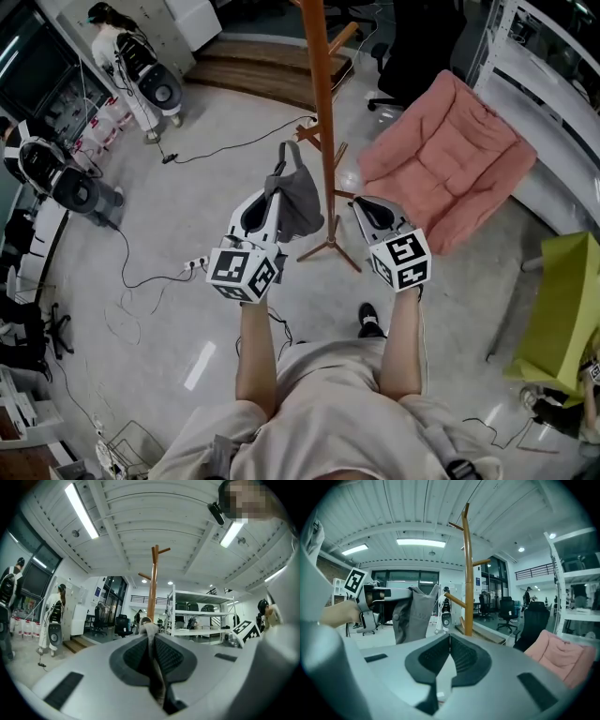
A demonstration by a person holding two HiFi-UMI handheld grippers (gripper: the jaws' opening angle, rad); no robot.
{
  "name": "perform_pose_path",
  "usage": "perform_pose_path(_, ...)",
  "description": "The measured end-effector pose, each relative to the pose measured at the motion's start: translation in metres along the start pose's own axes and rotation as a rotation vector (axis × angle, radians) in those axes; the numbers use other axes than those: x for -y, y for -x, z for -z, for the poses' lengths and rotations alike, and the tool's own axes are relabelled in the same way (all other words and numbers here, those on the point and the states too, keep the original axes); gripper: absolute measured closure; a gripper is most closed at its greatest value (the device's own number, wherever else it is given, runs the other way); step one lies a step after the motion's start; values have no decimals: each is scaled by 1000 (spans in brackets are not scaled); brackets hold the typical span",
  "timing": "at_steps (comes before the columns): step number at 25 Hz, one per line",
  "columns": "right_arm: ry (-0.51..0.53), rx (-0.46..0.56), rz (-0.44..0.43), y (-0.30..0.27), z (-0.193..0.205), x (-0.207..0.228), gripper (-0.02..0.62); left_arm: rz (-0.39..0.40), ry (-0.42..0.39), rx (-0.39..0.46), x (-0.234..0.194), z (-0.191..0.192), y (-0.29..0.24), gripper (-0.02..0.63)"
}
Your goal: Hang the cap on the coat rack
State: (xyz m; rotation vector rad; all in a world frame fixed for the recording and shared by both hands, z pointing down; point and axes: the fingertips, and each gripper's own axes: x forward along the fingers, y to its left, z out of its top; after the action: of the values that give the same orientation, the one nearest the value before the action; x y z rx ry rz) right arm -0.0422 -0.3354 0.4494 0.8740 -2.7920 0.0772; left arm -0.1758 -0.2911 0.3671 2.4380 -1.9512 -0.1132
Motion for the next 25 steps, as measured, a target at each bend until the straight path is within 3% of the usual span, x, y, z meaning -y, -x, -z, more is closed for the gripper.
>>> perform_pose_path(6, -16, 8, 29, 4, 1, 18, 591, 10, -21, -2, -1, 0, -9, 586)
perform_pose_path(11, -18, 20, 43, 5, -6, 31, 591, 13, 28, 14, -5, -2, -18, 586)
perform_pose_path(17, -26, 20, 53, 11, 0, 24, 591, 17, 40, 6, -7, 5, -11, 586)
perform_pose_path(25, -45, -9, 76, 20, 7, 50, 591, 11, 54, -25, -8, 15, -32, 586)
